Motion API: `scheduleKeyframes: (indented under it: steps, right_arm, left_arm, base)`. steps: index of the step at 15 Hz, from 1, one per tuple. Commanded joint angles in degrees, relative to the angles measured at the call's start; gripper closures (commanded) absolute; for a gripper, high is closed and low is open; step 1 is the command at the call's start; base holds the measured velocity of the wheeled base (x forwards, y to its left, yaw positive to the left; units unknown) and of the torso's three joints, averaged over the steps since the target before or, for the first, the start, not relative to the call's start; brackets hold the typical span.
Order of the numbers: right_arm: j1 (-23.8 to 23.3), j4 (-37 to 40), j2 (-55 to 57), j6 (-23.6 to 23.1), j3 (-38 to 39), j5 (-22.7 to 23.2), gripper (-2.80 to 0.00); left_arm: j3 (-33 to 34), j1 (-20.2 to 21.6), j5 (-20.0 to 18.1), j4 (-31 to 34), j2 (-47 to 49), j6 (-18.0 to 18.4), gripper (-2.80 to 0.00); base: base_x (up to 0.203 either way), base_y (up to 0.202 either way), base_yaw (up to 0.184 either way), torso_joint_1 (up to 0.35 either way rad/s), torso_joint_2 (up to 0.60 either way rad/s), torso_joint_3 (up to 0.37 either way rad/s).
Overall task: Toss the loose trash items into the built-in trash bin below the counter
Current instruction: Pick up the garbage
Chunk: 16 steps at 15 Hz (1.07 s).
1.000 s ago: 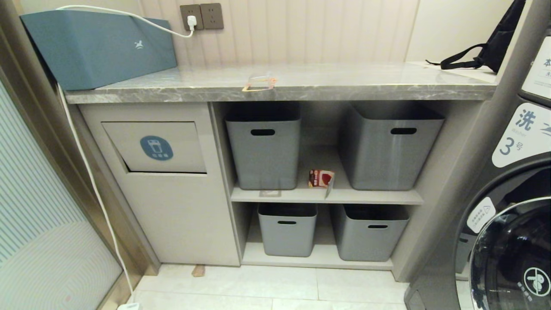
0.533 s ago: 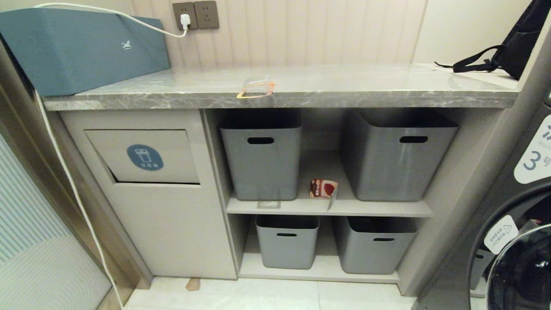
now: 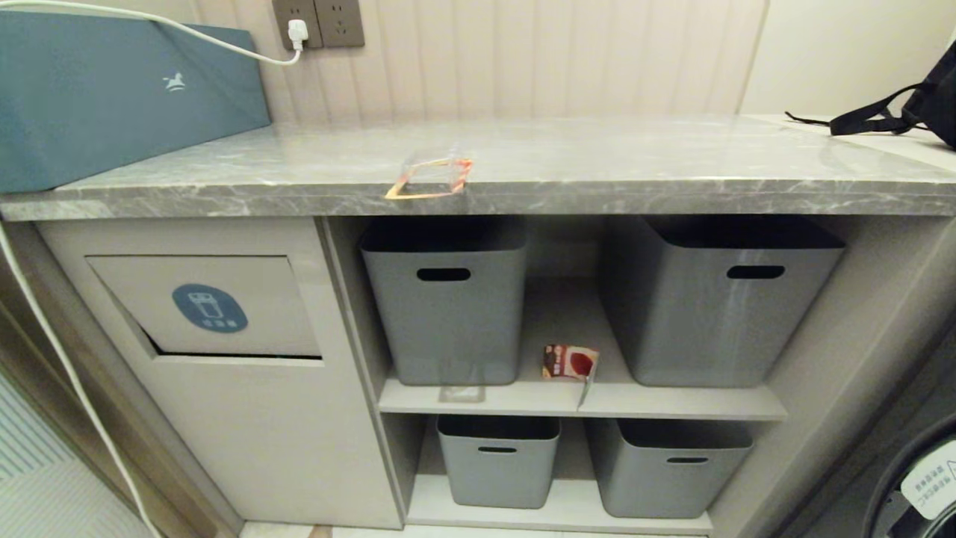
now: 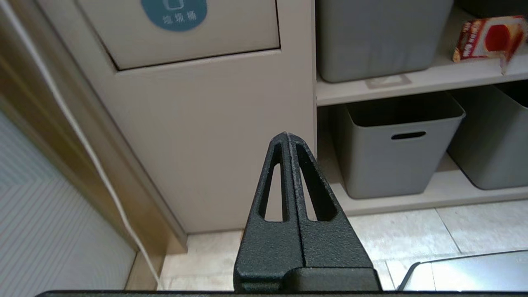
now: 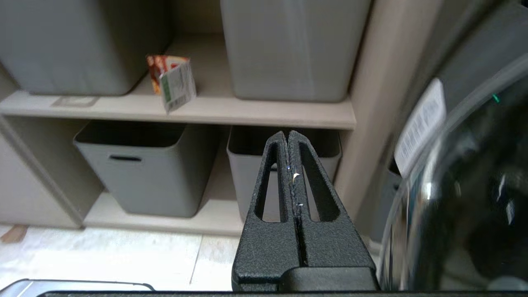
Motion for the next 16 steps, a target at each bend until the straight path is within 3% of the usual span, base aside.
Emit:
scheduleKeyframes:
  steps: [1, 6, 8, 10, 13, 16]
  right_arm:
    - [0.0, 0.0, 0.0, 0.0, 0.0, 0.0, 0.0]
    - [0.0, 0.0, 0.0, 0.0, 0.0, 0.0, 0.0]
    - [0.0, 0.0, 0.0, 0.0, 0.0, 0.0, 0.0]
    - [0.0, 0.0, 0.0, 0.0, 0.0, 0.0, 0.0]
    - [0.0, -0.1, 0.0, 0.0, 0.0, 0.0, 0.0]
    - [0.0, 0.0, 0.0, 0.0, 0.0, 0.0, 0.0]
  left_arm:
    - [0.0, 0.0, 0.1, 0.0, 0.0, 0.0, 0.0]
    - [0.0, 0.0, 0.0, 0.0, -0.1, -2.8, 0.0]
    - [0.0, 0.0, 0.1, 0.0, -0.1, -0.9, 0.0]
    - [-0.7, 0.0, -2.3, -3.6, 1.4, 2.0, 0.0]
    - [-5.3, -0.3, -7.2, -11.6, 15.7, 1.3, 0.0]
    - [-15.2, -1.1, -10.7, -16.1, 34.8, 0.6, 0.0]
  base:
    - [0.204, 0.0, 0.0, 0.0, 0.0, 0.002]
    - [0.053, 0.0, 0.0, 0.003, 0.0, -0.001]
    - [0.0, 0.0, 0.0, 0.0, 0.0, 0.0]
    - [0.0, 0.0, 0.0, 0.0, 0.0, 0.0]
    - [0.0, 0.0, 0.0, 0.0, 0.0, 0.0]
    - [0.0, 0.0, 0.0, 0.0, 0.0, 0.0]
